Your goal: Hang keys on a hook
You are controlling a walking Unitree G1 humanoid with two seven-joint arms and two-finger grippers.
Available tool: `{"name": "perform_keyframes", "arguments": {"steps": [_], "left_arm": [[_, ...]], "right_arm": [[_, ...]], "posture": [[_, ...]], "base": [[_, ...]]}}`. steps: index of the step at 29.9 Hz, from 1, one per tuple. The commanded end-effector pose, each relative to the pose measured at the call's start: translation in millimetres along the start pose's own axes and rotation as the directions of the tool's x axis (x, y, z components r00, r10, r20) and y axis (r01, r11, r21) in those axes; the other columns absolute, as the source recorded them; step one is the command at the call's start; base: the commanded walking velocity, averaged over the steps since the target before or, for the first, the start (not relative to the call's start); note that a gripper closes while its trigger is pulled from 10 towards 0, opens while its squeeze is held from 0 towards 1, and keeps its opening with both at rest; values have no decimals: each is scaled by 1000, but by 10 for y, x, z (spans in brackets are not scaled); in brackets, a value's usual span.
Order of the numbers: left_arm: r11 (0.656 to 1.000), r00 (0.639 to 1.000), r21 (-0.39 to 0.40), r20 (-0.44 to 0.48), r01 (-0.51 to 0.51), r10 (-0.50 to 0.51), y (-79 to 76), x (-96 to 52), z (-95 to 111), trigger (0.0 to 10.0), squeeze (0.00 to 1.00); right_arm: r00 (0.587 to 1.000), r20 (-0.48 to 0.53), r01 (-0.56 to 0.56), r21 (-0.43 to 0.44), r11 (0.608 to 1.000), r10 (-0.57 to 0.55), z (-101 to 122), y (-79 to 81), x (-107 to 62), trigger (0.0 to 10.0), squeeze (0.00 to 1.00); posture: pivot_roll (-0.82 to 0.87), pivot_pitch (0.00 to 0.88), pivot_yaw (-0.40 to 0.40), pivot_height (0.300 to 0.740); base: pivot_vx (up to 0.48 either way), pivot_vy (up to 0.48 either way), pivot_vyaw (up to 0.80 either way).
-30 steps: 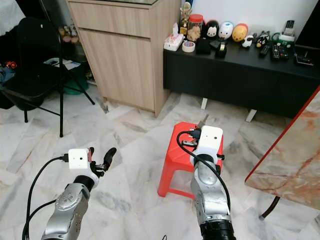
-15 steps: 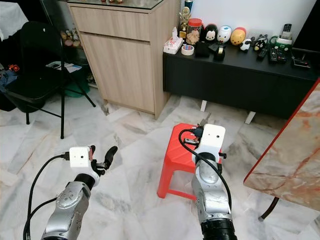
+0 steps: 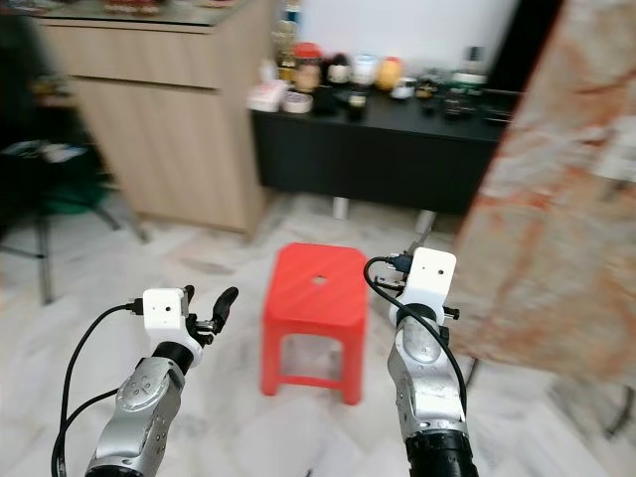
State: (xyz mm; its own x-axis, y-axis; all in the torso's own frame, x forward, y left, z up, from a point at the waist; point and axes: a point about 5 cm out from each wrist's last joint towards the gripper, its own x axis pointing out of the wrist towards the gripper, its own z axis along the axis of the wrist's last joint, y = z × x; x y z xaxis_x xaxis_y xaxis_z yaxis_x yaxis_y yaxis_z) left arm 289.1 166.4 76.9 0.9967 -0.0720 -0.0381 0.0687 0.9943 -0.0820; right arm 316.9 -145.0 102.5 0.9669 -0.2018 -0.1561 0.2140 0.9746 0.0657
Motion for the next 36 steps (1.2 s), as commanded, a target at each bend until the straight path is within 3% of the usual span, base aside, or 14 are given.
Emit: {"name": "perform_keyframes", "arguments": {"steps": [1, 6, 25, 36], "left_arm": [[1000, 1000, -9, 0, -5, 5, -2, -7, -8, 10000, 0], [1000, 1000, -9, 0, -7, 7, -1, -9, -9, 10000, 0], [1000, 1000, -6, 7, 12, -12, -3, 7, 13, 10000, 0], [1000, 1000, -11, 19, 20, -20, -26, 8, 39, 10000, 0]], "right_arm": [[1000, 2, 3, -3, 1000, -3, 12, -5, 0, 10000, 0], [1000, -2, 5, -4, 1000, -5, 6, 0, -1, 10000, 0], [996, 69, 58, 2, 998, -58, 99, -56, -4, 10000, 0], [996, 73, 51, 3, 999, -51, 100, -41, -4, 10000, 0]], "posture": [[94, 67, -29, 740], [94, 68, -29, 740], [92, 69, -17, 740], [86, 71, -23, 740]], "base": [[0, 0, -756], [0, 0, -461], [0, 0, 0], [0, -307, 0]]}}
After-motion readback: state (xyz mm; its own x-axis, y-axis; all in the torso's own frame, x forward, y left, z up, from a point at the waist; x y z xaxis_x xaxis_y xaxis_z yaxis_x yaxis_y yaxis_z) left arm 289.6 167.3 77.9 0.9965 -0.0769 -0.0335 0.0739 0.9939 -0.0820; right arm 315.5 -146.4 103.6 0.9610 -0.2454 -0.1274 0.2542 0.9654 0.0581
